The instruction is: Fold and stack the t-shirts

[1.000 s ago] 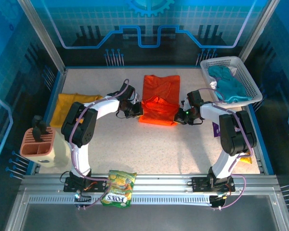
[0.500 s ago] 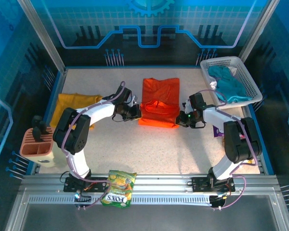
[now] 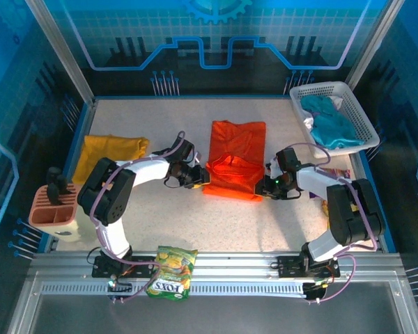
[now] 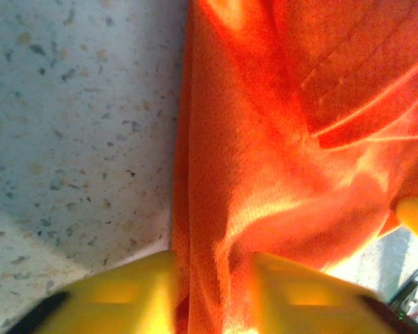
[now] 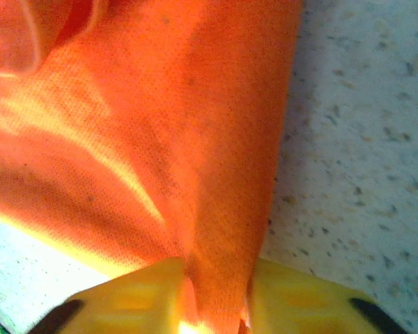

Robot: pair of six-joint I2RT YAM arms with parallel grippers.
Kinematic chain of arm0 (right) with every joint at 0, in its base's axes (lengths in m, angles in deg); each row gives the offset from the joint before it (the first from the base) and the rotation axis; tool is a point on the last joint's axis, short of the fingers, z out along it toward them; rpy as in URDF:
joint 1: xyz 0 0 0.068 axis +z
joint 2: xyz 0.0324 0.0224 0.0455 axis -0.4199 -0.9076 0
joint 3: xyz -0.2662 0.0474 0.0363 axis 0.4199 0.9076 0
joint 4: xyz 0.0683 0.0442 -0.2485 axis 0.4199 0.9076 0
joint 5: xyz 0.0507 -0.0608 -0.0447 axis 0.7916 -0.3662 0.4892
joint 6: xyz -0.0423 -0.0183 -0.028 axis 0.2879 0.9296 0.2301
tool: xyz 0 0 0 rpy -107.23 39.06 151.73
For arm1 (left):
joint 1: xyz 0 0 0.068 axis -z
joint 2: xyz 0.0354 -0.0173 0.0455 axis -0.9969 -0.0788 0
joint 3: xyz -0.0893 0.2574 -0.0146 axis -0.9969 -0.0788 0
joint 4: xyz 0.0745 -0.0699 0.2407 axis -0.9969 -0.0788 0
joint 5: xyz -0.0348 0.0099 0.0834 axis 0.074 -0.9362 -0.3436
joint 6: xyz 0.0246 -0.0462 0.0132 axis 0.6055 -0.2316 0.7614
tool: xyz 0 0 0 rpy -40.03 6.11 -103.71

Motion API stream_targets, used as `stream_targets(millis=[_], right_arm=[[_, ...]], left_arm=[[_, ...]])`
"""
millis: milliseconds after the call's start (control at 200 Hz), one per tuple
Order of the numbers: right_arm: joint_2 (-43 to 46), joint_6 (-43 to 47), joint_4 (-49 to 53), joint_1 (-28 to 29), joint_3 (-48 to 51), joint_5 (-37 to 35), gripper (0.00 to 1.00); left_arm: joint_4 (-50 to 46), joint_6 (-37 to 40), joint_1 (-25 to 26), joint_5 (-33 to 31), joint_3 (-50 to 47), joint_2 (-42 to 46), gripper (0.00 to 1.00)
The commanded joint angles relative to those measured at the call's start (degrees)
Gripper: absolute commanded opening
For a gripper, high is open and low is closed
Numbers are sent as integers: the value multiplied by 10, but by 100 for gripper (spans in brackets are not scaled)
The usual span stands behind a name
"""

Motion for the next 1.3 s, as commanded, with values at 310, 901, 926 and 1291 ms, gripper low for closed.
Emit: stream_targets(millis=[310, 901, 926, 1291], right_arm=[[79, 34, 96, -18, -110, -113, 86], [20, -14, 76, -18, -140, -30, 74], [19, -19, 72, -19, -135, -26, 75], [-55, -98, -26, -15, -124, 55, 78]], left_arm=[[-136, 126, -21, -65, 160, 13, 49], [-37, 66, -15, 7, 106, -6, 49], [-30, 57, -15, 11, 100, -7, 50], [60, -16, -10, 63, 113, -69, 54]])
